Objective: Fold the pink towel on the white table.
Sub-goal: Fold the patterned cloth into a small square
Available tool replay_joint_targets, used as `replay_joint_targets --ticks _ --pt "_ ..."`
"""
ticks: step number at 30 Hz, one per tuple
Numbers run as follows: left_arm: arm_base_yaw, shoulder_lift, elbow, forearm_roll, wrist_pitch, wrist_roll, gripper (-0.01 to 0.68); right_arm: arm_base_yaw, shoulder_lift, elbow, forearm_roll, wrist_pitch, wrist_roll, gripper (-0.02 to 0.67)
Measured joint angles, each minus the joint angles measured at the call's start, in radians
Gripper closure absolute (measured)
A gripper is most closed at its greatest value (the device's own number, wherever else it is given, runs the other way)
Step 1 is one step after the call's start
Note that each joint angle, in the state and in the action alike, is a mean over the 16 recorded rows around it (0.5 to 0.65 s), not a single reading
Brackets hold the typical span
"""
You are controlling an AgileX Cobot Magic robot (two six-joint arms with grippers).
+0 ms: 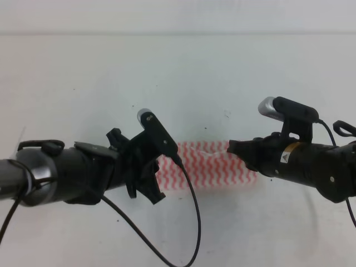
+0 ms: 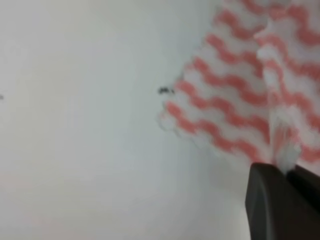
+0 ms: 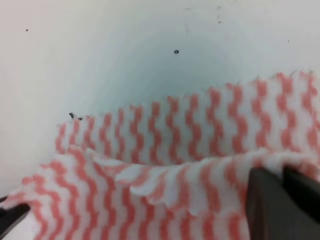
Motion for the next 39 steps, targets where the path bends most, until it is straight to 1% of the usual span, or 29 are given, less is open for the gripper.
replay_joint_targets --ticks 11,20,29,39 --pt "0.02 0.008 -0.022 0.001 -0.007 0.011 0.677 0.0 0.011 -0.023 -0.008 0.002 -0.001 0.665" --pt "0.038 0.024 -0.026 0.002 0.023 0.02 0.677 0.0 0.038 -0.06 -0.018 0.03 0.0 0.664" --pt "0.039 0.053 -0.047 0.0 0.047 0.029 0.677 0.0 0.047 -0.07 -0.021 0.034 0.0 0.664" --pt "0.039 0.072 -0.063 -0.002 0.037 0.029 0.677 0.0 0.047 -0.07 -0.023 0.034 0.0 0.664"
